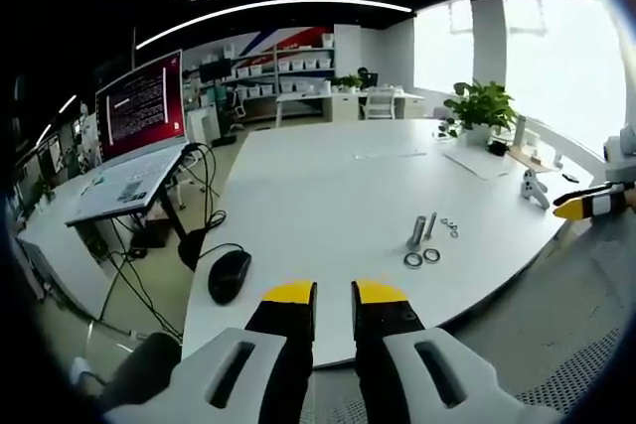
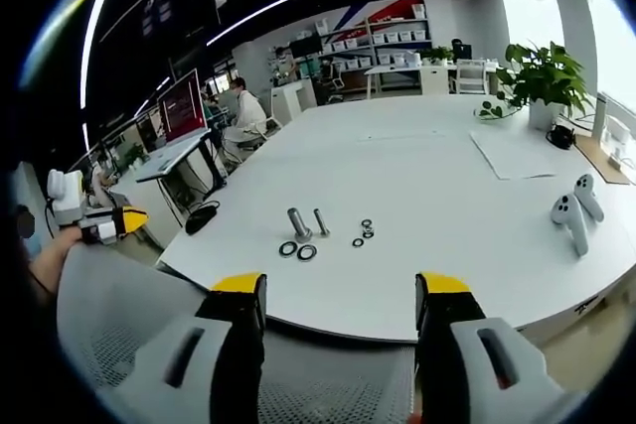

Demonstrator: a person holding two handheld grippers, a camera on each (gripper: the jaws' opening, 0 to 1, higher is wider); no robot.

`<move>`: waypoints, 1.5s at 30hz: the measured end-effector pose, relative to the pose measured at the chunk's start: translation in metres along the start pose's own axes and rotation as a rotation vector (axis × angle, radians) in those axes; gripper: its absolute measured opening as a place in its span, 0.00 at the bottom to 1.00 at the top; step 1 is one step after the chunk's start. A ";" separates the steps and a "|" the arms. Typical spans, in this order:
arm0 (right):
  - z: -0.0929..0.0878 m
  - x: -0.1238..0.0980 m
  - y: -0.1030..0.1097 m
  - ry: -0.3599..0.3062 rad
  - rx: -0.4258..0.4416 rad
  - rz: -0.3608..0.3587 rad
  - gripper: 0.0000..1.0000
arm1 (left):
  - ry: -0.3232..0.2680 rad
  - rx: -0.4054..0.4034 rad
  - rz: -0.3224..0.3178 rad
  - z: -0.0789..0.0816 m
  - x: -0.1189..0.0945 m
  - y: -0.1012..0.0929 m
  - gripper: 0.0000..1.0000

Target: Place the washer onto the threaded stud by aligning its center hole with the stud, sliding it down to the base, and recovering from edge contact or off-axis alignment until the washer reaches the visible bottom stop.

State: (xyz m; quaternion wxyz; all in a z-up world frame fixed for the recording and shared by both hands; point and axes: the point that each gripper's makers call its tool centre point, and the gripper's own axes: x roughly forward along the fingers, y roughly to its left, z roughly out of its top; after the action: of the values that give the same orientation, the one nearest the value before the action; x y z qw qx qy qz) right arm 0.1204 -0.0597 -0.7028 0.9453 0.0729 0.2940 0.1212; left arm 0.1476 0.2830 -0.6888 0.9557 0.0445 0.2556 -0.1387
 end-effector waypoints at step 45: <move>0.041 0.027 0.010 0.116 -0.312 0.280 0.50 | -0.005 -0.001 0.003 0.003 0.002 0.002 0.12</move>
State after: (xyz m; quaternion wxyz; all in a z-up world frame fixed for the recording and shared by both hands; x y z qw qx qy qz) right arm 0.1639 -0.0455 -0.6816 0.9005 -0.0414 0.3128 0.2991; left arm 0.1513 0.2837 -0.6875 0.9566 0.0442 0.2532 -0.1370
